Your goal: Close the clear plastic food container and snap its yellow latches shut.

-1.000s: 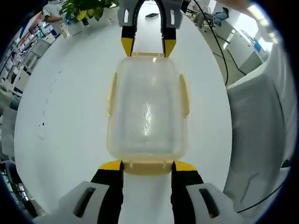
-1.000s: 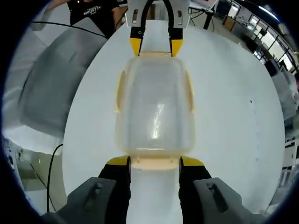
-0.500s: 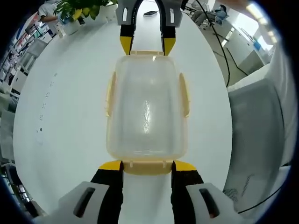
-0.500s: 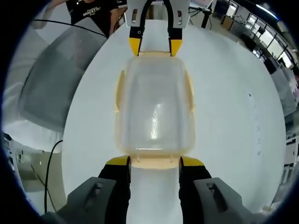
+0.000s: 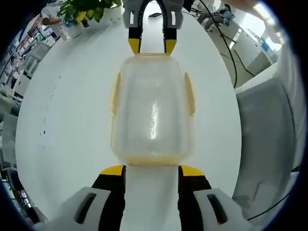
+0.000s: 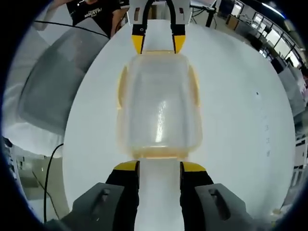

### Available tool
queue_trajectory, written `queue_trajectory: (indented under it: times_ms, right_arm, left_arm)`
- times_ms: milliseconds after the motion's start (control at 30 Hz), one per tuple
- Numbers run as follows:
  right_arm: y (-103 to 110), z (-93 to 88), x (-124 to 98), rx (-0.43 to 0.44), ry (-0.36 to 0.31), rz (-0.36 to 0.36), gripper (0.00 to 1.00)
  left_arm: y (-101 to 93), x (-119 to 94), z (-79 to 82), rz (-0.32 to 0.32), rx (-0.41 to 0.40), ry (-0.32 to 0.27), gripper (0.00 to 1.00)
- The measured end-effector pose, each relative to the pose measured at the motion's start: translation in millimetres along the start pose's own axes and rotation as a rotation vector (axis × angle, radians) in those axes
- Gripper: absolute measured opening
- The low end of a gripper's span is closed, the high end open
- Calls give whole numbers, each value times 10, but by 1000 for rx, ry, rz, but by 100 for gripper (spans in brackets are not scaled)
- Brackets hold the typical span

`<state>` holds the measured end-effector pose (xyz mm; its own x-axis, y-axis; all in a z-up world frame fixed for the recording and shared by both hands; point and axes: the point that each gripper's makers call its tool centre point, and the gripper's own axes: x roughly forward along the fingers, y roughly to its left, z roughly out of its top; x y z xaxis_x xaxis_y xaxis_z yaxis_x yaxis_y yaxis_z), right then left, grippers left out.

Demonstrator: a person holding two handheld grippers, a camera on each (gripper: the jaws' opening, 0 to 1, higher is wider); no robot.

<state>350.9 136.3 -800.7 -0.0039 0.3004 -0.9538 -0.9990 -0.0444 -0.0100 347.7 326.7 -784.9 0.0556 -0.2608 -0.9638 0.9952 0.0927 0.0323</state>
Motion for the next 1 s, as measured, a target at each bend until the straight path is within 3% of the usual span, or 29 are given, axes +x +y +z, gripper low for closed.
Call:
queue_trajectory:
  times_ms: [67, 100, 133, 233, 300, 367, 433, 467, 567, 667, 700, 833, 933, 1000]
  right_arm:
    - [-8, -77, 30, 27, 13, -12, 21]
    - [33, -138, 57, 130, 10, 5, 26]
    - [39, -159, 63, 177, 4, 6, 33]
    - [-115, -232, 3, 306, -31, -86, 43]
    - [-22, -210, -31, 376, -70, -25, 40]
    - [153, -183, -84, 499, -93, 74, 40]
    - [170, -140, -123, 545, -133, 101, 46]
    - [147, -111, -150, 584, -156, 94, 47]
    - [85, -31, -219, 783, -202, 112, 43]
    - [-18, 117, -278, 928, -300, 107, 41]
    - [-49, 162, -291, 1029, -325, 116, 41]
    - [-18, 391, -323, 1173, -427, 232, 36]
    - [-28, 403, -254, 1186, -416, 219, 38]
    - [2, 355, -194, 1136, -359, 178, 37]
  left_arm:
    - [24, -14, -78, 19, -11, 9, 45]
    - [48, -27, -137, 41, -60, 2, 48]
    - [48, -37, -167, 47, -106, -2, 51]
    - [56, -105, -206, 55, -291, -52, 50]
    - [47, -148, -271, 35, -479, -70, 44]
    - [-61, -199, -323, -33, -693, -63, 45]
    - [-130, -257, -185, -128, -875, -155, 45]
    - [-153, -315, -29, -202, -988, -247, 46]
    - [-108, -391, 169, -284, -1221, -372, 51]
    - [-75, -349, 178, -260, -1275, -378, 53]
    - [-77, -321, 177, -248, -1298, -369, 52]
    - [-78, -226, 247, -247, -1356, -375, 52]
    - [-76, -175, 280, -241, -1359, -361, 52]
    - [-76, -140, 282, -233, -1355, -347, 51]
